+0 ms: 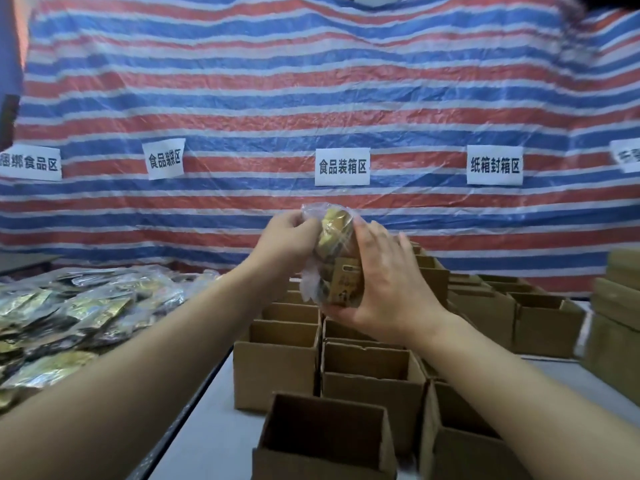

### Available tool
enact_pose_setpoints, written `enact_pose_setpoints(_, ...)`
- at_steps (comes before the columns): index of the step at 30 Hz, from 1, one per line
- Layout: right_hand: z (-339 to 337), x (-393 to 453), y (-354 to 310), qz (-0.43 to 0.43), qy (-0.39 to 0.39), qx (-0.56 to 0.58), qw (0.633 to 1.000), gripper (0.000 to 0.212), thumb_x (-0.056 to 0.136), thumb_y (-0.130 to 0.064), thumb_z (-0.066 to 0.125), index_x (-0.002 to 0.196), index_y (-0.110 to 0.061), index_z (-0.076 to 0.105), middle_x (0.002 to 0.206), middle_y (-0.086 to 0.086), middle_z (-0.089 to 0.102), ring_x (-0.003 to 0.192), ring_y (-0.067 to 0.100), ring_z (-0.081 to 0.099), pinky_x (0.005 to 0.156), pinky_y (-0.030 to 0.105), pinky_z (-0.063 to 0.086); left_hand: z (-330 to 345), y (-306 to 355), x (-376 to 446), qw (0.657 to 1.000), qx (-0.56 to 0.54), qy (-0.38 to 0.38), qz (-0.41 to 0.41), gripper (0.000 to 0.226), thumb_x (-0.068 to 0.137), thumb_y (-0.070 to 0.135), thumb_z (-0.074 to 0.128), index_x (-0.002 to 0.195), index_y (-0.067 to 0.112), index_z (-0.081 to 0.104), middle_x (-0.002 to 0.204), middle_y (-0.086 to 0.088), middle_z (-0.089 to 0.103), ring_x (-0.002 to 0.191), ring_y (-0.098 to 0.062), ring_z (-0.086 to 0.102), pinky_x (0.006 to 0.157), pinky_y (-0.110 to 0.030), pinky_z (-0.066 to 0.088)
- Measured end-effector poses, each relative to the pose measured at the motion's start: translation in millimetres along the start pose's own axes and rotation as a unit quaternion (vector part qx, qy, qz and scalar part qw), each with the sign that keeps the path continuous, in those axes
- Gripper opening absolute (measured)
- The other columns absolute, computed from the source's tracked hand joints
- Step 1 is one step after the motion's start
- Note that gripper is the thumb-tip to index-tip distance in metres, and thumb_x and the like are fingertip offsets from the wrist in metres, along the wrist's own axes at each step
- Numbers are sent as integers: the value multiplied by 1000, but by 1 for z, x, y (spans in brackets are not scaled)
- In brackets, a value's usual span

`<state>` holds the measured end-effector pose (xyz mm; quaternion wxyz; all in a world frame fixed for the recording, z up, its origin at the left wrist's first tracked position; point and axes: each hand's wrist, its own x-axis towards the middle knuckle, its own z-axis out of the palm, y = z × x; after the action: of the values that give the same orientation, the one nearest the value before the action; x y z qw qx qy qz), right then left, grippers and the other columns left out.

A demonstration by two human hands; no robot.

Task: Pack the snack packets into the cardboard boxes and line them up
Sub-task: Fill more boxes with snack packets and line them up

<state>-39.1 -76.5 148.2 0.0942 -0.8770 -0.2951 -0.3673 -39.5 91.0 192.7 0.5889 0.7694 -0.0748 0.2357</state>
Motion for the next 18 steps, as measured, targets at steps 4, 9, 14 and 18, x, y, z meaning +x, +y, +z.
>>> enact_pose_setpoints(4,1,-13,9,-5,-34,-41,999,134,68,-76,70,154,-25,-18,167,5,5,153,23,12,123,43,14,14,-2,-5,997,-5,-48,-62,31,95,24,48,98,-1,65,89,-17,65,82,-27,64,77,-41,55)
enact_pose_setpoints(9,7,-20,11,27,8,53,998,111,70,-73,65,154,-29,8,142,-2,48,119,10,50,102,34,41,18,-14,-13,997,-1,-42,-61,29,99,33,48,112,11,61,106,-14,69,88,-25,69,80,-38,58)
enact_pose_setpoints(14,16,-29,19,174,-15,327,929,55,63,-73,70,108,-59,43,99,-40,59,95,-21,56,66,9,45,2,-61,-38,988,-48,-54,-134,38,104,47,35,115,19,58,98,-7,73,84,-24,73,76,-36,60)
enact_pose_setpoints(18,34,-41,17,219,-71,458,859,52,64,-65,78,106,-54,49,102,-35,62,93,-15,61,64,13,50,-11,-135,-75,978,117,-104,-134,20,102,31,48,101,22,66,94,1,71,92,-18,68,77,-30,55)
